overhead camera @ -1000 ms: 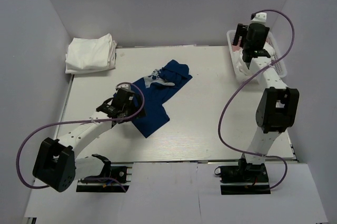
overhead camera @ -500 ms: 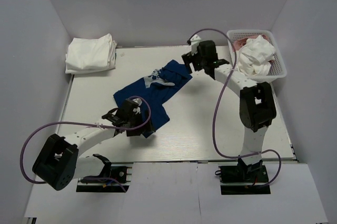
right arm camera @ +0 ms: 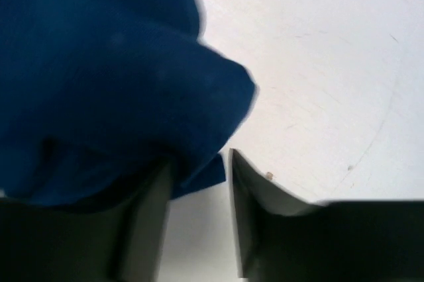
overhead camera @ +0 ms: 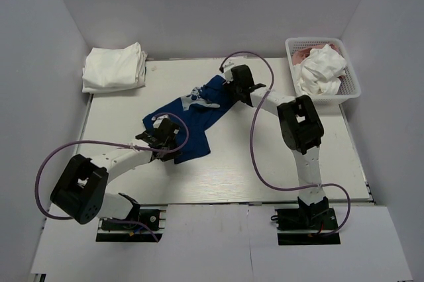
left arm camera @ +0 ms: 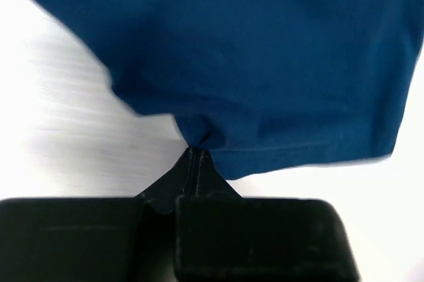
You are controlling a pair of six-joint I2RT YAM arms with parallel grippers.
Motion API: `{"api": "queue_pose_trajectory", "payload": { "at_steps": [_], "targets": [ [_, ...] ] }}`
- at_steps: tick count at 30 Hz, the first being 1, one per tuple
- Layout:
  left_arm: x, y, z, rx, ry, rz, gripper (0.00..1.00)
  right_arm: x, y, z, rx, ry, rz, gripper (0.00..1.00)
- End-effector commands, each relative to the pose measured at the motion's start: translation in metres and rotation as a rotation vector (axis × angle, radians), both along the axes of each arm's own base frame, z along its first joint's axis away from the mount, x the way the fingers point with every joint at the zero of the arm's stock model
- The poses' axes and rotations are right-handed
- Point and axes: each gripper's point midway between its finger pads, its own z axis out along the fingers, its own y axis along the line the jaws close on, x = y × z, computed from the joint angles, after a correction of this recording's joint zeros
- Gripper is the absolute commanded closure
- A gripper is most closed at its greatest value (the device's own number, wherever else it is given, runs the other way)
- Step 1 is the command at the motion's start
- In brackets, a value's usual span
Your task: Fold and stack the t-shirts
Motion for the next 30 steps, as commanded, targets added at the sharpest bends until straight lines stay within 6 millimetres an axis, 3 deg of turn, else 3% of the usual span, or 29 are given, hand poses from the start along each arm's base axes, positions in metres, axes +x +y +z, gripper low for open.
{"api": "queue_pose_trajectory", "payload": {
  "at_steps": [1,2,4,5,7,8,10,11,12,13,14,15,17,18,19,20,21,23,24,27,30],
  "targets": [
    [0.015,0.027,0.017,0.128,-0.075,0.110,1.00,0.042,-0.007,0.037,0.133,-0.164,-0.190,0.59],
    [0.020,0.027,0.023,0.121,-0.098,0.127,1.00,0.044,-0.008,0.042,0.153,-0.177,-0.209,0.69],
    [0.020,0.034,0.034,0.130,-0.133,0.156,1.00,0.050,-0.008,0.064,0.201,-0.237,-0.242,0.79],
    [0.022,0.035,0.039,0.127,-0.155,0.164,1.00,0.046,-0.010,0.061,0.217,-0.229,-0.251,1.00],
    [0.029,0.046,0.054,0.146,-0.214,0.207,1.00,0.048,-0.007,0.092,0.282,-0.288,-0.247,1.00],
    [0.035,0.051,0.071,0.140,-0.262,0.236,1.00,0.043,-0.009,0.091,0.300,-0.281,-0.262,1.00],
    [0.040,0.068,0.094,0.186,-0.333,0.303,1.00,0.038,-0.015,0.131,0.360,-0.353,-0.280,1.00],
    [0.043,0.071,0.107,0.186,-0.367,0.323,1.00,0.036,-0.018,0.143,0.386,-0.373,-0.297,1.00],
    [0.050,0.075,0.136,0.162,-0.450,0.364,1.00,0.027,-0.030,0.160,0.408,-0.419,-0.339,1.00],
    [0.050,0.079,0.149,0.159,-0.484,0.385,1.00,0.020,-0.036,0.192,0.449,-0.476,-0.353,1.00],
    [0.053,0.085,0.171,0.159,-0.543,0.416,1.00,0.016,-0.046,0.204,0.459,-0.507,-0.379,1.00],
    [0.053,0.089,0.184,0.147,-0.580,0.438,1.00,-0.003,-0.061,0.234,0.493,-0.574,-0.402,1.00],
    [0.050,0.100,0.225,0.108,-0.694,0.481,1.00,-0.015,-0.077,0.255,0.497,-0.630,-0.442,1.00],
    [0.049,0.103,0.236,0.096,-0.729,0.487,1.00,-0.035,-0.095,0.278,0.507,-0.682,-0.466,1.00],
    [0.045,0.107,0.265,0.035,-0.817,0.514,1.00,-0.041,-0.105,0.287,0.503,-0.711,-0.492,1.00],
    [0.042,0.110,0.277,0.027,-0.855,0.505,1.00,-0.047,-0.112,0.294,0.500,-0.731,-0.502,1.00],
    [0.040,0.112,0.290,0.005,-0.899,0.507,1.00,-0.066,-0.126,0.318,0.494,-0.783,-0.511,1.00],
    [0.033,0.118,0.324,-0.036,-1.005,0.507,1.00,-0.078,-0.137,0.337,0.491,-0.823,-0.517,1.00],
    [0.025,0.124,0.339,-0.059,-1.052,0.513,1.00,-0.098,-0.147,0.367,0.515,-0.873,-0.516,1.00],
    [0.002,0.140,0.394,-0.118,-1.196,0.532,1.00,-0.133,-0.165,0.414,0.558,-0.939,-0.515,1.00],
    [-0.018,0.149,0.431,-0.154,-1.286,0.509,1.00,-0.172,-0.181,0.454,0.621,-1.001,-0.493,1.00]
  ]
}}
